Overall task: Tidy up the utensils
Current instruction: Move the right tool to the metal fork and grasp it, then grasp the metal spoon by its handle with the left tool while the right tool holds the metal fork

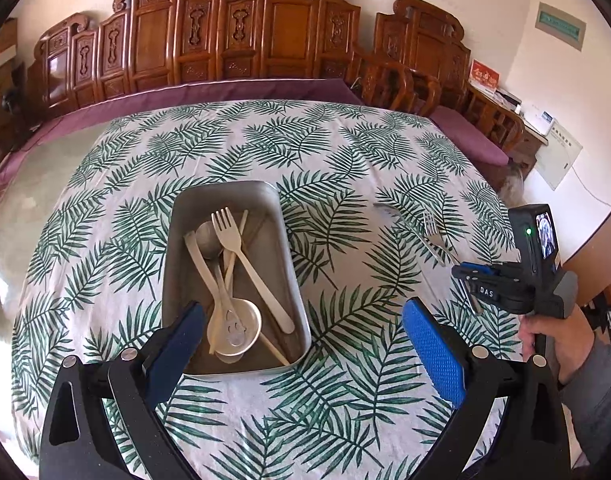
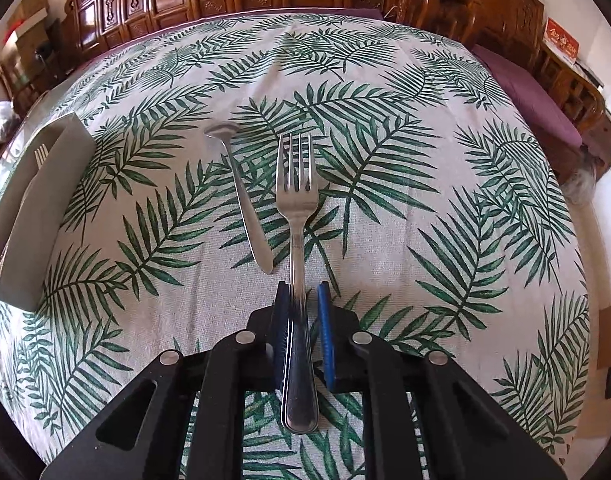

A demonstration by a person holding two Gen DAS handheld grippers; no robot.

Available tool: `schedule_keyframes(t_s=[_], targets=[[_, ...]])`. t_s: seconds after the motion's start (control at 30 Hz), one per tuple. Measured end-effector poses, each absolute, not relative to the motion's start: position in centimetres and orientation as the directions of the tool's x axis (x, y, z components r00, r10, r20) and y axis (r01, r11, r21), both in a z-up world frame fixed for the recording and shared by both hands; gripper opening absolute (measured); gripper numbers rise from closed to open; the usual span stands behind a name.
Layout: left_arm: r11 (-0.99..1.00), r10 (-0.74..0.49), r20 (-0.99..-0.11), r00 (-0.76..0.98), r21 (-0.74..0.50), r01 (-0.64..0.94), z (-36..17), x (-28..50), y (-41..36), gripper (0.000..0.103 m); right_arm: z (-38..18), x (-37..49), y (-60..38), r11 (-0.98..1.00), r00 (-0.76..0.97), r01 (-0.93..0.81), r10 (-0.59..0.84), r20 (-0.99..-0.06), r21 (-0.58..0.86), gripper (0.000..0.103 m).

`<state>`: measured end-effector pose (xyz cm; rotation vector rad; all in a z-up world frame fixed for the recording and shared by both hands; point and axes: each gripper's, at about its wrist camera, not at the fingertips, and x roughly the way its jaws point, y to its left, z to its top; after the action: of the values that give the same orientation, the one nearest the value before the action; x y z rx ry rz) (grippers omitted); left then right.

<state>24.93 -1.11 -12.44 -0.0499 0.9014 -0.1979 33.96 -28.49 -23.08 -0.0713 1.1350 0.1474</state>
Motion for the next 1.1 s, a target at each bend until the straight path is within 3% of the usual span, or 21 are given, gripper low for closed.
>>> schedule_keyframes(t_s=[0.63, 1.1], targets=[[0.979, -0.193, -0.783, 0.591, -0.112, 0.171, -13.8, 27.5, -6.2, 0.095, -22.9, 35.2, -29.0, 0.957, 0.386, -0.289, 0.138, -0.912, 0.023, 0.009], [0.985, -0.159, -0.819, 0.551, -0.091, 0.15, -18.4, 34.1, -14.3, 0.095, -21.3, 33.3, -34.4, 0.946, 0.438, -0.321, 0.2, -0.876, 0.056, 0.009]])
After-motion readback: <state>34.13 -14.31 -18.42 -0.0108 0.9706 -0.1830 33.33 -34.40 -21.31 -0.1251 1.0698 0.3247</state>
